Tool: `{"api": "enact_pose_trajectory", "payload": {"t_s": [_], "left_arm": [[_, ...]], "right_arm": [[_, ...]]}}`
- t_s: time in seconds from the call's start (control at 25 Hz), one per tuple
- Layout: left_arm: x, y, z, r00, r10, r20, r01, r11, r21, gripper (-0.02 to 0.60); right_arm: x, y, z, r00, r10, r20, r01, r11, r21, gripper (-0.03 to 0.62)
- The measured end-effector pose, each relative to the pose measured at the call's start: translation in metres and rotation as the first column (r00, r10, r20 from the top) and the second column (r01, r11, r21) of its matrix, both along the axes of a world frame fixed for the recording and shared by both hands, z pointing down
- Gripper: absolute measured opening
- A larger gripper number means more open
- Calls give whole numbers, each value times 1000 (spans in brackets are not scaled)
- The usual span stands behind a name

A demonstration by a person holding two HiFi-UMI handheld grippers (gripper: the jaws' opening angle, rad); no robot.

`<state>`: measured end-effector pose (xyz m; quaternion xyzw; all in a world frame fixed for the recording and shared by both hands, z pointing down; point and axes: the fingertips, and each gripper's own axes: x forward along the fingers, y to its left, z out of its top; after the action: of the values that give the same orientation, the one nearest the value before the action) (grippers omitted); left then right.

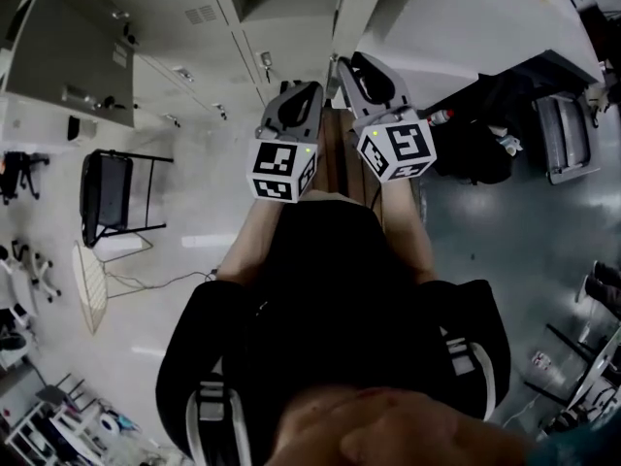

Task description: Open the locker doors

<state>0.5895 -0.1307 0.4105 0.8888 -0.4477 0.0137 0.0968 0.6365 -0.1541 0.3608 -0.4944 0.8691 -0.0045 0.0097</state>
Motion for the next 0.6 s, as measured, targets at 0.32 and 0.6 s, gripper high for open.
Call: {"api": "enact_pose_trajectory", "payload": {"t_s": [0.32, 0.6], "left_arm": [[18, 50, -34, 1000, -21, -9, 20, 999, -25, 9], [5, 48, -64, 997, -65, 33, 65, 998, 0, 9]], "right_arm": [[20, 14, 5, 997, 79, 28, -76, 992, -97, 84], [38, 19, 0, 976, 208, -65, -213, 974, -74, 67]]}}
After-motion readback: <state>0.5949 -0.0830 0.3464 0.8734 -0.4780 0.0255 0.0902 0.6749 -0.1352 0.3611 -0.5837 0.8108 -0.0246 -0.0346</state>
